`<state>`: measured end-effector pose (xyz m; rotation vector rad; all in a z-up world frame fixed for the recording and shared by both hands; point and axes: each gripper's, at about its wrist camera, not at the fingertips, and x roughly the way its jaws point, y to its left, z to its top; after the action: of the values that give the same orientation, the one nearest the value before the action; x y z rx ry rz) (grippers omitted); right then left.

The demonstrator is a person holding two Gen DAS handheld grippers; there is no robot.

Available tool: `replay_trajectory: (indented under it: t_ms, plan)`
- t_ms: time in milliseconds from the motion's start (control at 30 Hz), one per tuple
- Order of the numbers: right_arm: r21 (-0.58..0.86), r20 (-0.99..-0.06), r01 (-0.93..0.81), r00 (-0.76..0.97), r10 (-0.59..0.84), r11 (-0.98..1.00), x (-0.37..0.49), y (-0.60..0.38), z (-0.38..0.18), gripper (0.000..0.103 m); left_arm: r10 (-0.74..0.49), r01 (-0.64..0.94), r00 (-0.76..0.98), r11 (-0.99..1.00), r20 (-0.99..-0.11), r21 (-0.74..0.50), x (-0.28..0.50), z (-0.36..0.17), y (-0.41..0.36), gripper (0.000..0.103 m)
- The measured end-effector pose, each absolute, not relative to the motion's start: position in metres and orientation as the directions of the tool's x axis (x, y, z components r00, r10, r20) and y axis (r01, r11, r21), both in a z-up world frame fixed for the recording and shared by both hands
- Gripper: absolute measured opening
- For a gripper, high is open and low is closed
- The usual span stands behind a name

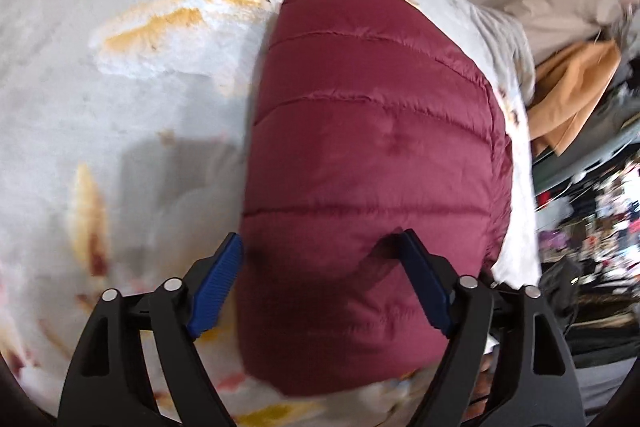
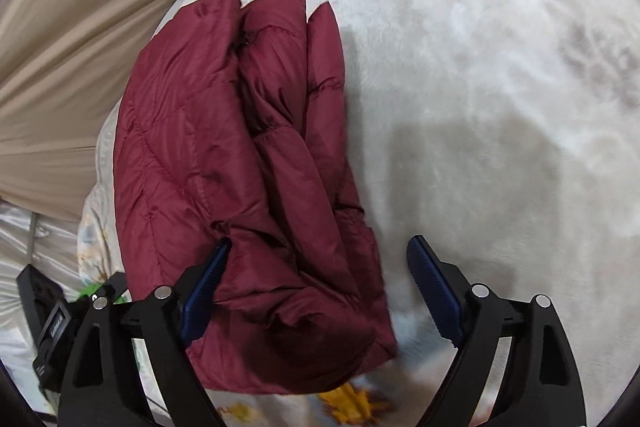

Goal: Fold large clothes

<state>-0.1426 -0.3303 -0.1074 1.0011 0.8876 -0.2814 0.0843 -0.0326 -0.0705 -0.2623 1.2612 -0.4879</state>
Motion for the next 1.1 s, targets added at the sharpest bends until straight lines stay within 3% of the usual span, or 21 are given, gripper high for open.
replay_trajectory:
  t_ms: [167, 367, 433, 600, 700, 1100]
  plan:
    - [0.620, -0.748, 0.570, 0.636, 0.188, 0.540, -0.129, -0.329, -0.112, 0.098, -0.536, 0.176, 0.190, 0.843, -0.823, -0.508, 0.101, -0.095, -0.040, 0.094]
    - [0.644, -0.729, 0.536, 0.646, 0.226, 0.546, -0.115, -0.329, -0.115, 0.097, -0.546, 0.194, 0.165, 0.835, -0.822, -0.515, 0.109, -0.105, -0.054, 0.094]
    - [0.671, -0.709, 0.513, 0.654, 0.263, 0.535, -0.109, -0.329, -0.116, 0.091, -0.526, 0.231, 0.167, 0.843, -0.834, -0.485, 0.107, -0.097, -0.065, 0.087]
    - [0.702, -0.679, 0.468, 0.666, 0.307, 0.537, -0.096, -0.325, -0.109, 0.048, -0.467, 0.346, 0.198, 0.856, -0.862, -0.384, 0.101, -0.062, -0.089, 0.052]
    - [0.688, -0.677, 0.451, 0.680, 0.280, 0.568, -0.094, -0.319, -0.090, 0.033, -0.476, 0.411, 0.231, 0.838, -0.849, -0.358, 0.097, -0.032, -0.101, 0.041]
    - [0.642, -0.548, 0.322, 0.827, 0.123, 0.695, -0.139, -0.293, 0.028, 0.029, -0.565, 0.591, 0.392, 0.760, -0.726, -0.272, 0.059, 0.098, -0.112, 0.038]
